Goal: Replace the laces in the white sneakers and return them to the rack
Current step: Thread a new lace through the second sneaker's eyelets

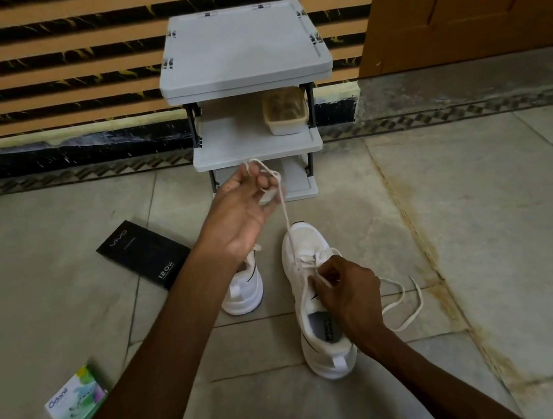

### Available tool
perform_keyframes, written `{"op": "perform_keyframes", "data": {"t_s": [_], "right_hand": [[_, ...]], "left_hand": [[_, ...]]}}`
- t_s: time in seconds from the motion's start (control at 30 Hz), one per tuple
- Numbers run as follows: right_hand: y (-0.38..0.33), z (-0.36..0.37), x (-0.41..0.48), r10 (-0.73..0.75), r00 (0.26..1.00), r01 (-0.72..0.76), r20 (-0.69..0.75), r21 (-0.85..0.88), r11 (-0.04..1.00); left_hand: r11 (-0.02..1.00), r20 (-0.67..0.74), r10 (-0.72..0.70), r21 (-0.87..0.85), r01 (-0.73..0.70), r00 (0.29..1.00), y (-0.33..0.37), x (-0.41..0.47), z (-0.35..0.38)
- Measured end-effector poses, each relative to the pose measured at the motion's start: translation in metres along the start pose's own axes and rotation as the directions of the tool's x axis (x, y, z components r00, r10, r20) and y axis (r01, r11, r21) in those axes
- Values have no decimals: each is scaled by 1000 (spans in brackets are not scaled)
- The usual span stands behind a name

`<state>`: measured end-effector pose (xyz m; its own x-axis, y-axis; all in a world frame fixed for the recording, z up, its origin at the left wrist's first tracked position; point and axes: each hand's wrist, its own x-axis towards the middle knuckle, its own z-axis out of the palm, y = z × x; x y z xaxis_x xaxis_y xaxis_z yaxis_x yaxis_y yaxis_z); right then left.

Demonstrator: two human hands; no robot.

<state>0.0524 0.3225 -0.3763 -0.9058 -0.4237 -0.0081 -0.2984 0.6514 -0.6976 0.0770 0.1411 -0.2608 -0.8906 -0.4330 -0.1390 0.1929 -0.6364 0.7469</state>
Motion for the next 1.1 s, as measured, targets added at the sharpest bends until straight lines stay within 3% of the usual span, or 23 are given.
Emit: {"op": "perform_keyframes", "data": {"t_s": [0.07,0.13,0.17,0.2,0.23,0.27,0.3,0.33,0.37,0.43,0.47,0.57,0.63,0.67,0.77,0.93,1.0,1.1], "right_hand": [[0,0,1,3,1000,-3,-2,7,1000],[1,0,1,-1,1000,1,-6,2,1000],[2,1,1,-5,1000,5,-6,-1,1000],[1,0,0,-10,1000,10,-8,-4,1000],[2,1,0,-20,1000,20,-16,-6,1000],[2,1,0,-27,999,27,-26,-6,1000],[3,1,0,-32,999,32,-30,-4,999],[3,1,0,-33,999,33,-28,-1,999],[3,1,1,-34,999,34,-26,0,999],[3,2,1,-28,999,28,-20,-4,1000],[3,3,1,-26,999,26,-18,-4,1000],[4,3,1,-28,1000,28,-10,-6,1000],[4,2,1,-25,1000,25,7,-3,1000],[3,2,1,-20,1000,20,16,-2,1000],[3,2,2,-11,1000,11,19,1,1000],[3,2,3,-10,1000,10,0,13,1000],[6,1,5,-25,1000,26,-4,16,1000],[12,-6,11,-22,1000,23,10,-44,999]], "left_hand": [[994,-25,-92,53,93,995,-14,-1,2],[900,-152,-125,399,177,980,-43,0,-10],[741,-187,-90,643,192,978,-57,2,-24],[458,-155,-52,874,162,986,-70,4,-39],[89,-87,-47,992,91,995,-82,6,-56],[-249,-51,-53,968,36,997,-90,5,-67],[-467,-42,-39,884,19,998,-95,4,-75],[-542,-54,-21,840,34,998,-96,3,-80],[-540,-74,-35,841,43,997,-96,3,-78],[-414,-115,-146,909,45,983,-88,2,-67],[-292,-139,-207,954,74,968,-80,2,-60],[230,-165,-278,945,233,946,-45,-5,-31],[449,-147,-227,861,237,963,-20,-8,-14],[512,-131,-178,834,206,975,-10,-6,-11],[464,-41,-37,884,53,998,6,-5,-7],[487,-17,-65,872,47,998,6,-13,-1],[410,-48,-22,910,52,999,5,-13,0],[175,-59,92,984,43,994,5,-15,-1]]}}
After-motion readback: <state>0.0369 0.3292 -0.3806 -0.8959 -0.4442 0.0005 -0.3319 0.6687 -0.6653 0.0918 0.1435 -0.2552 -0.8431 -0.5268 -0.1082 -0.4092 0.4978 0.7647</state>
